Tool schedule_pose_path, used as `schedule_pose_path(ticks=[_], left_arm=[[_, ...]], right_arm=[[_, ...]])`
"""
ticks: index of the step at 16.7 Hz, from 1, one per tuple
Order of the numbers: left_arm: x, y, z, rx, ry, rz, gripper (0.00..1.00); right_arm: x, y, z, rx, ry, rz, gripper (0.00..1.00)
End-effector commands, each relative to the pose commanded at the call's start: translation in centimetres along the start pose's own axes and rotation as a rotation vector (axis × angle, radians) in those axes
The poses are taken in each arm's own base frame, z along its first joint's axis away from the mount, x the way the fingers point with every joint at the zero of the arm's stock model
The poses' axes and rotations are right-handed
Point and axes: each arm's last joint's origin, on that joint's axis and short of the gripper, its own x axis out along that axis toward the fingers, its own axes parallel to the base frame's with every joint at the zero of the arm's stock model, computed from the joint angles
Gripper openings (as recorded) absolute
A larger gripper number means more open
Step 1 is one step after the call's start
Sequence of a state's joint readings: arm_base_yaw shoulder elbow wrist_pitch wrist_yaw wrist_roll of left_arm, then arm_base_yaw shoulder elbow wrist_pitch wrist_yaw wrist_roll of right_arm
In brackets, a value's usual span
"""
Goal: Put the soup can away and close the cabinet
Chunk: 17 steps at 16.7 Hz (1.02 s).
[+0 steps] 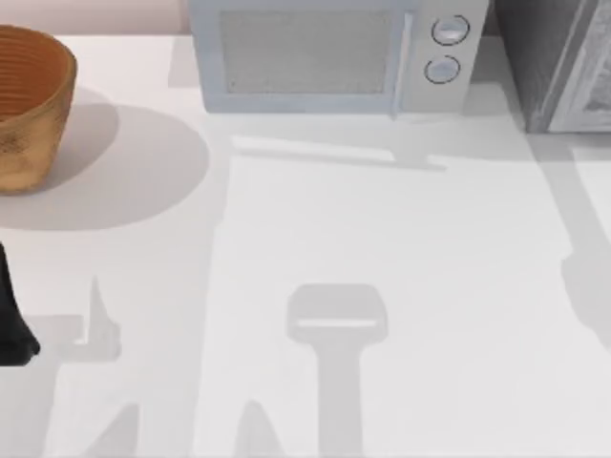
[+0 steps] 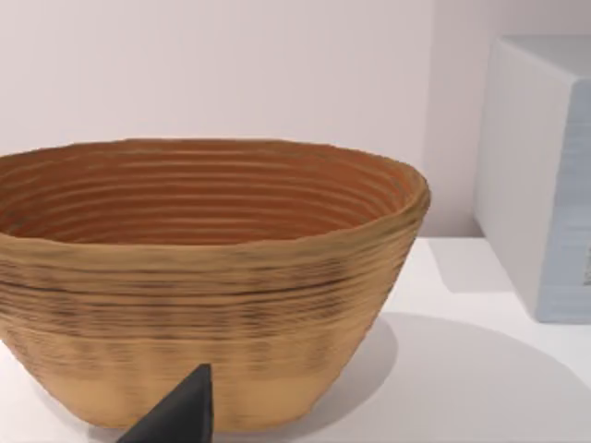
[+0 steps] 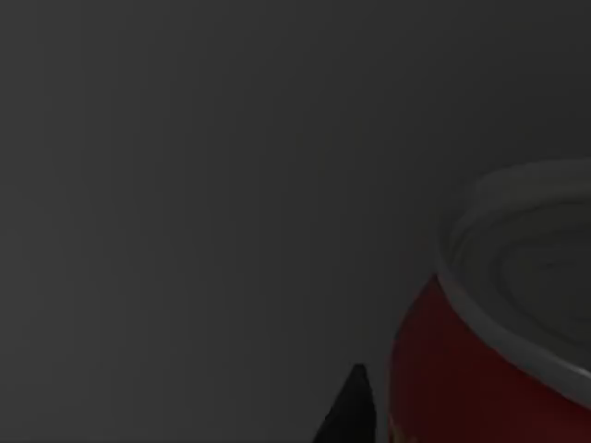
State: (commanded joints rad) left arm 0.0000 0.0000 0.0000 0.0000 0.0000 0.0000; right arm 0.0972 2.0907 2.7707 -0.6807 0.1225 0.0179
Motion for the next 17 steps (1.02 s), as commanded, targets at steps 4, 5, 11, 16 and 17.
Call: schedule_pose_path(ticks=[4, 5, 11, 16, 17], left_arm=[[0.00, 0.00, 0.00, 0.000, 0.000, 0.000, 1.00], [0.00, 0.00, 0.00, 0.000, 0.000, 0.000, 1.00], [0.00, 0.00, 0.00, 0.000, 0.000, 0.000, 1.00], [0.00, 0.00, 0.00, 0.000, 0.000, 0.000, 1.00], [0.00, 0.00, 0.00, 0.000, 0.000, 0.000, 1.00]], right_arm=[[0.00, 0.00, 0.00, 0.000, 0.000, 0.000, 0.75], [0.00, 0.00, 0.00, 0.000, 0.000, 0.000, 0.83], [0.00, 0.00, 0.00, 0.000, 0.000, 0.000, 1.00], [-0.01, 0.09, 0.00, 0.000, 0.000, 0.002, 1.00], [-0.01, 0.09, 0.00, 0.000, 0.000, 0.002, 1.00]])
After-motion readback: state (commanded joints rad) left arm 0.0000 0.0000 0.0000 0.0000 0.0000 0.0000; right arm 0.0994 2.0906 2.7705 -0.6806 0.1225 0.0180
